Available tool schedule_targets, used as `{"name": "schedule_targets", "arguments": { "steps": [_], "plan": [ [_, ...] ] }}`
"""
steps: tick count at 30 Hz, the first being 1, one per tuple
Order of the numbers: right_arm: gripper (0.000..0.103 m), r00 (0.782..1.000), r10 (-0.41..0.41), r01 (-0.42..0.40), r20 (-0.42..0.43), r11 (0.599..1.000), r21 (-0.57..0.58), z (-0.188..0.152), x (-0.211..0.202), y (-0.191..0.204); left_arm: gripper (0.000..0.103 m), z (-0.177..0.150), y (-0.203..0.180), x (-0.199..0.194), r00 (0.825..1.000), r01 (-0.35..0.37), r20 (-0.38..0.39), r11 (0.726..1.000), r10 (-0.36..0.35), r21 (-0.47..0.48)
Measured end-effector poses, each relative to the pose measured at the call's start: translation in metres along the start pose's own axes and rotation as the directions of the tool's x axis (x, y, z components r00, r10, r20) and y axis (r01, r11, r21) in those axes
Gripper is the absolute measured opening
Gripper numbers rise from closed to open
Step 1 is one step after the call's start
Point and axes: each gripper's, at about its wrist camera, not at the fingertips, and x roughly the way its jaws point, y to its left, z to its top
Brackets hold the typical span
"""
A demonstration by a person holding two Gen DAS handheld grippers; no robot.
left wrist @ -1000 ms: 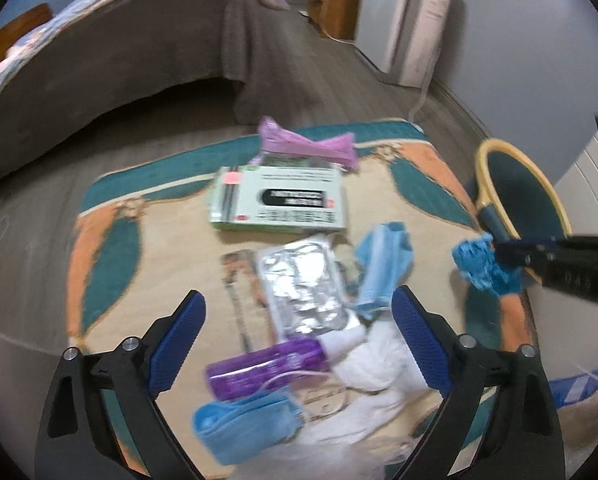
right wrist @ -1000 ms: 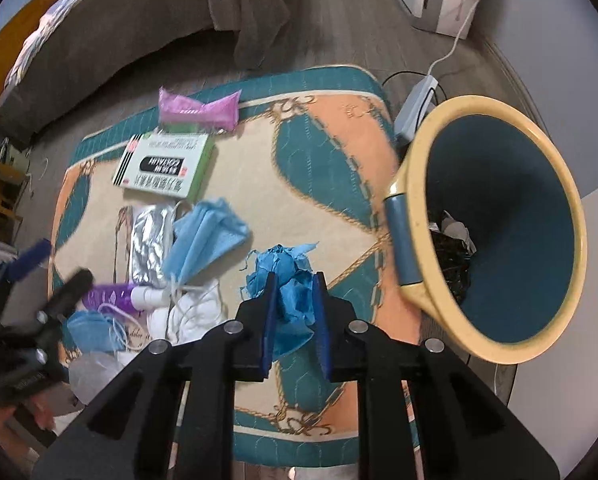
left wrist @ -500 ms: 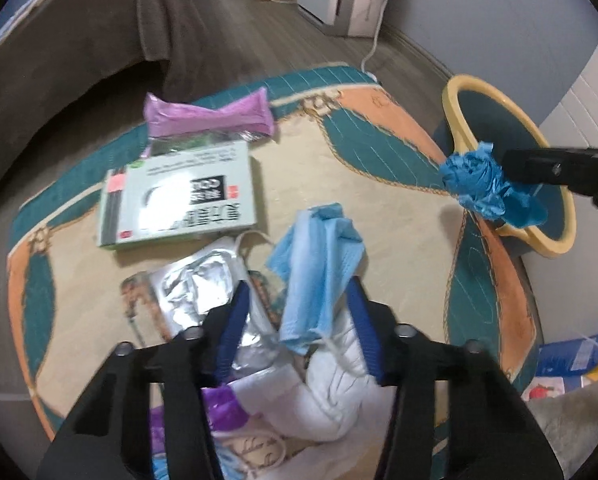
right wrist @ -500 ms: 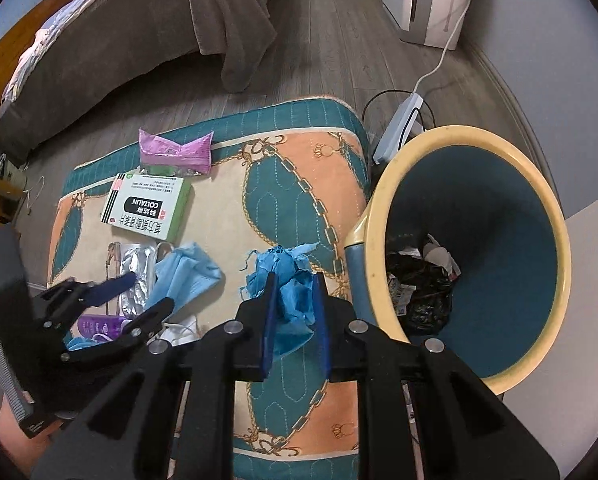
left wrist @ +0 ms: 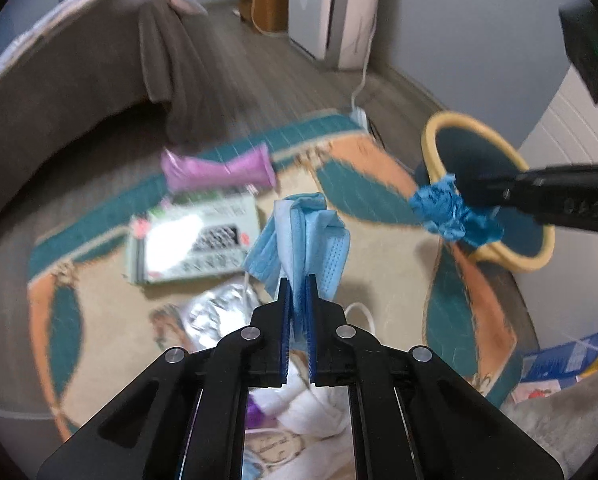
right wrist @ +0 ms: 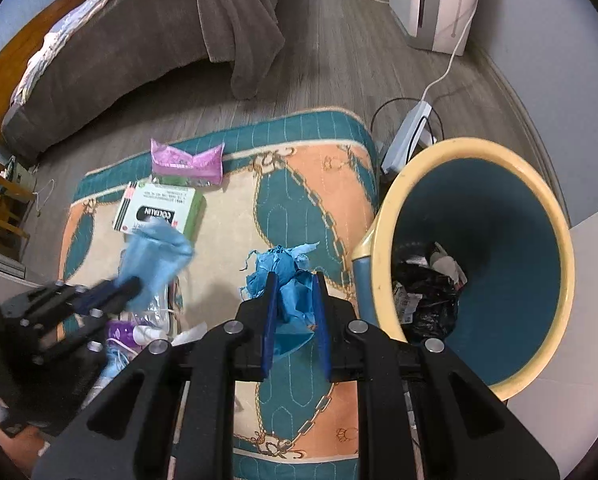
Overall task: Collect trash
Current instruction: 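Drop the blue glove into the bin with the right tool while the left drops the mask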
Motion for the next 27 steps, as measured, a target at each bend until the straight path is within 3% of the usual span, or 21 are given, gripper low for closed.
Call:
{"name": "schedule_targets", "arguments": {
  "steps": [6,12,19,27],
  "plan": [
    [0.017,0.998,-0.011,0.01,0.055,1.0,0.02,0.007,-0.018,-0.009,0.008,0.022,0.011,-0.041,0.997,-0.009,0.075,0.999,0.012,-0.045],
    [0.017,0.994,-0.018,0.014,0.103,0.999,0.041,0.014,-0.036,-0.024,0.008,0.038,-0.006,-0.061,0.994,-0.008,0.113,1.0,0.011,-0.023],
    [0.017,0.982,-0.042,0.028,0.186,0.997,0.077,0.024,-0.067,-0.055,0.008,0.052,-0.038,-0.062,0.993,0.004,0.116,1.0,-0.007,0.031],
    [0.017,0.975,-0.065,0.037,0.211,0.99,0.136,0.024,-0.083,-0.096,0.008,0.068,-0.075,-0.051,0.993,0.037,0.109,0.995,-0.047,0.094]
  ]
}}
